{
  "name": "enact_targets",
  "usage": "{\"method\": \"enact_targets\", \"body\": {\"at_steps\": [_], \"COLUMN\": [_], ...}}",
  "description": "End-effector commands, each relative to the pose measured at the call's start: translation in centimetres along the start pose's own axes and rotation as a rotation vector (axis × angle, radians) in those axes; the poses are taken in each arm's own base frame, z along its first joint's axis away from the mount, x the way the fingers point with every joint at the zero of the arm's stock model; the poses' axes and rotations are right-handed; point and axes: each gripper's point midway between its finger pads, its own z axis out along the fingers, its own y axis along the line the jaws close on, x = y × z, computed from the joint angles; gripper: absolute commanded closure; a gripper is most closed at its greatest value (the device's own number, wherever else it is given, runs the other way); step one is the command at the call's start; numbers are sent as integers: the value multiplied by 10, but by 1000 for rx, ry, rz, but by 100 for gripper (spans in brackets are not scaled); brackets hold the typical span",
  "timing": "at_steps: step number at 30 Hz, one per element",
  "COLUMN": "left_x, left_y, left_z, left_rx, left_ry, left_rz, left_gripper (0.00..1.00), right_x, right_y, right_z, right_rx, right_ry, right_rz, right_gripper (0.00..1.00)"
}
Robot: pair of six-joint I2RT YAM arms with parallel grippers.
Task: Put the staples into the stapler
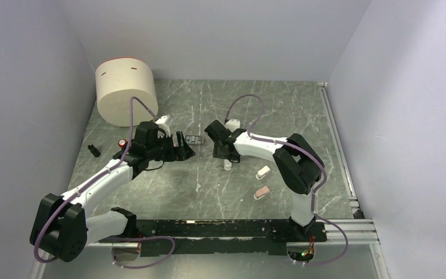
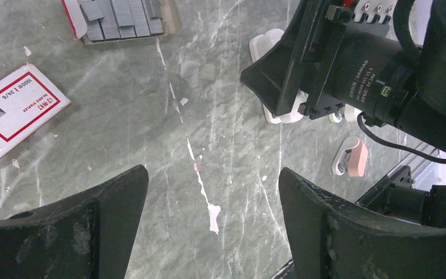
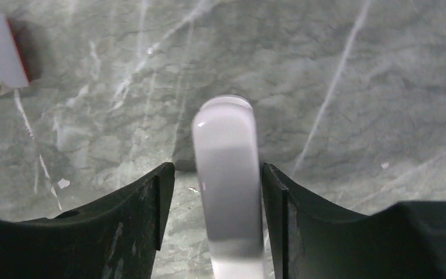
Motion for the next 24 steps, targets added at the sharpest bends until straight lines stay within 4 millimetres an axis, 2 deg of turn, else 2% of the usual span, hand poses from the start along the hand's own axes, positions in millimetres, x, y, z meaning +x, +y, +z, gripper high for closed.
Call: {"method": "enact_targets", "body": {"at_steps": [1,5,8,12,17,21,24], "left_x": [-14,-15,-14,-11,-11,-10,-6], "left_y": [-3,-2,-1,-5,-3,-6,-7], "left_z": [3,0,-1,1,2,3,7], "left_rx": [-3,-9,-10,14,3,15,23], "left_ry": [-60,-72,-83,-73,-83,-78,-56], "left_rz": [13,18,10,-1,-18,-34,-47], "left_gripper": [13,13,13,12,3,3,8], "right_x": [-11,-14,-11,-2,15,21,22], "right_y": [9,-2,-9,-12,-10,-9,-8], "right_z": [-6,-25,-38,-50,-49,-42,-39], "right_rx": [-19,-22,-53,-92,-152,-143,-145], "right_ry": [-6,-24,-28,12,52,76,78], "right_rz": [-81,-103,-111,-131,-146,-154,-153], "right_gripper": [31,15,13,25,34,38,46]}}
